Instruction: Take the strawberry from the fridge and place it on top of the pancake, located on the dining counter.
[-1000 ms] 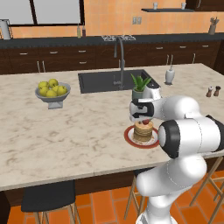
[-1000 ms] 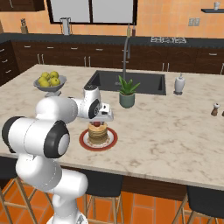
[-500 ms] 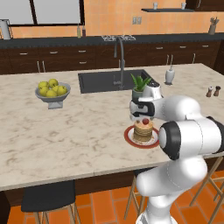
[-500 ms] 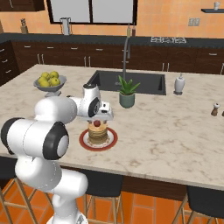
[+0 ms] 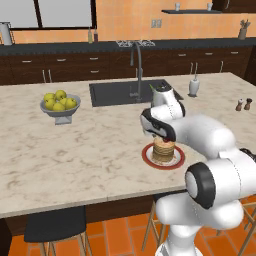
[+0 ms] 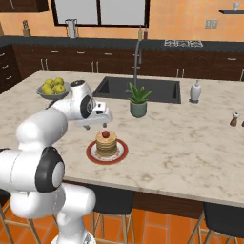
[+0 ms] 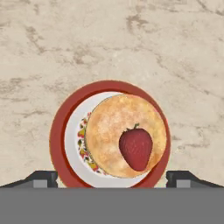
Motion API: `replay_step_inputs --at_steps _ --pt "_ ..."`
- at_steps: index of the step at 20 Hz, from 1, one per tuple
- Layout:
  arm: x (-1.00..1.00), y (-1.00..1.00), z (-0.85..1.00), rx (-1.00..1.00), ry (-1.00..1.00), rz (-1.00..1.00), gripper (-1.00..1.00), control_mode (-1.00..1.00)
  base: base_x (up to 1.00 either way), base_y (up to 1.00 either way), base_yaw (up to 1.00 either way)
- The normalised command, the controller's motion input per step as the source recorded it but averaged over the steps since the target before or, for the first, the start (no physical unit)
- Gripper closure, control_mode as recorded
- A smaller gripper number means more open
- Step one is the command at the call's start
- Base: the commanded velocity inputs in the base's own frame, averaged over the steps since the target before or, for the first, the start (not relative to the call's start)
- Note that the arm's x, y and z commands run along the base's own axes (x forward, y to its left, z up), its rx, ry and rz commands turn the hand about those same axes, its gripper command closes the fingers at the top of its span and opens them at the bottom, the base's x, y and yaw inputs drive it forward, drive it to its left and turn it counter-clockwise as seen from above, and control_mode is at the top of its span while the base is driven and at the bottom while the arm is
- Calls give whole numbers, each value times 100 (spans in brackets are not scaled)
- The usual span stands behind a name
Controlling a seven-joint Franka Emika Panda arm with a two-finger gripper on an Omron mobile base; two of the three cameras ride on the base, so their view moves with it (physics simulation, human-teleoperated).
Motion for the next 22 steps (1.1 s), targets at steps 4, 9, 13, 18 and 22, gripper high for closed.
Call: replay_step_inputs --at_steps 4,9,13,18,22 --pt "-100 61 2 -8 0 0 -100 -100 0 0 0" --pt "-100 37 0 -8 -12 0 -100 -100 0 0 0" --pt "-100 52 0 -13 -11 0 -100 -100 0 0 0" --pt "-74 47 0 -3 1 3 -100 -100 0 0 0" --pt "-23 35 0 -9 9 2 -100 -100 0 0 0"
